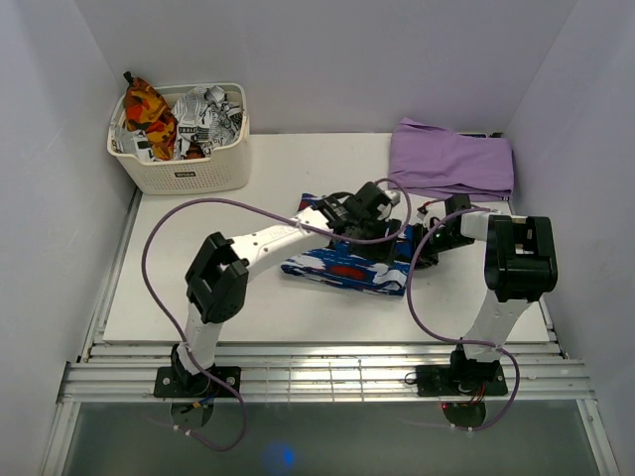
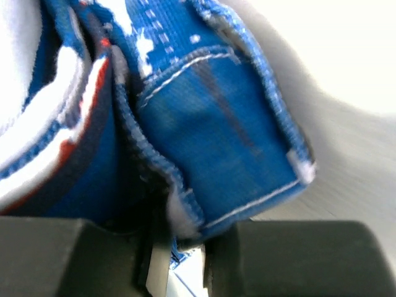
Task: Fold and stack the trousers
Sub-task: Fold the trousers
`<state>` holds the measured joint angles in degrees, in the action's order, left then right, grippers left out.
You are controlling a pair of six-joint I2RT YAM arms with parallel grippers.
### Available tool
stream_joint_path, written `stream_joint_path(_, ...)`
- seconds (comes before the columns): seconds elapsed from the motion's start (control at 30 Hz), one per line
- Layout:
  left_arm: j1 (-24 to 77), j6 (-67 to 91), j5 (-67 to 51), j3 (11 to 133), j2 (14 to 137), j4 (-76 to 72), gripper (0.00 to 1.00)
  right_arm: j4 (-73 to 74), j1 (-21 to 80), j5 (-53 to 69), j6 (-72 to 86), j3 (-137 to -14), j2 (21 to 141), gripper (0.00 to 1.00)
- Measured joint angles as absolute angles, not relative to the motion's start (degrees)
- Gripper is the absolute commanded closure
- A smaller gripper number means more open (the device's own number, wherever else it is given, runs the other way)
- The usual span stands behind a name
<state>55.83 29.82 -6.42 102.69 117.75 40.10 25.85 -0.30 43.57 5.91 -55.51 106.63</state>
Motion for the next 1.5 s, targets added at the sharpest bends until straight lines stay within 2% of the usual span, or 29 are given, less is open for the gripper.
stream_joint_path(0.03,54.9,29.6,-7.1,101.3,116.2,40.2,0.27,27.4,-0.4,42.4,4.8,-56.4,106.5,0.71)
stream_joint_path(0.13,50.5,28.1,-9.9,97.3,110.6,39.8,0.26,32.8,-2.2,39.6,-1.4,-59.9,106.3,0.48)
stream_joint_path(0.17,48.5,27.3,-11.4,96.3,108.8,39.6,0.23,35.1,-3.4,38.9,-3.9,-61.5,106.3,0.29)
stream_joint_path(0.23,43.8,25.2,-15.3,95.0,105.9,39.2,0.15,39.6,-6.2,37.7,-9.2,-64.9,106.3,0.12)
stream_joint_path(0.27,41.1,23.9,-18.1,94.8,104.7,38.9,0.14,41.7,-7.5,36.4,-11.9,-66.9,106.3,0.05)
stream_joint_path(0.3,38.0,22.7,-20.9,94.6,103.7,38.5,0.13,43.4,-8.6,35.8,-14.3,-68.9,106.3,0.1)
stream_joint_path(0.4,29.9,18.8,-30.2,92.1,101.1,36.3,0.13,49.1,-10.9,34.5,-20.4,-75.2,106.3,0.1)
stream_joint_path(0.47,24.8,17.4,-36.0,88.1,99.0,33.3,0.17,52.6,-11.1,35.2,-23.2,-79.6,106.3,0.1)
stream_joint_path(0.57,21.2,17.6,-44.4,80.1,95.9,28.4,0.19,56.3,-9.8,40.3,-24.7,-84.1,105.6,0.1)
stream_joint_path(0.67,20.7,20.7,-52.9,70.0,94.3,19.7,0.23,57.6,-5.4,46.9,-23.0,-84.5,102.7,0.1)
stream_joint_path(0.8,20.0,29.7,-62.6,59.3,96.4,5.6,0.29,51.3,6.3,55.8,-17.0,-78.8,96.4,0.1)
stream_joint_path(0.93,19.5,34.3,-65.8,55.7,100.2,-2.2,0.31,46.9,13.3,60.9,-14.1,-68.8,95.2,0.1)
stream_joint_path(1.13,17.7,34.2,-67.2,54.4,110.8,-5.9,0.35,41.1,5.5,65.9,-11.3,-55.9,108.7,0.1)
stream_joint_path(1.3,14.5,35.0,-70.5,54.5,117.5,-6.7,0.37,42.5,1.0,73.6,-11.6,-57.5,113.4,0.1)
stream_joint_path(1.5,14.4,31.0,-70.4,55.3,115.3,-3.3,0.37,51.6,0.1,68.7,-18.7,-64.6,115.1,0.1)
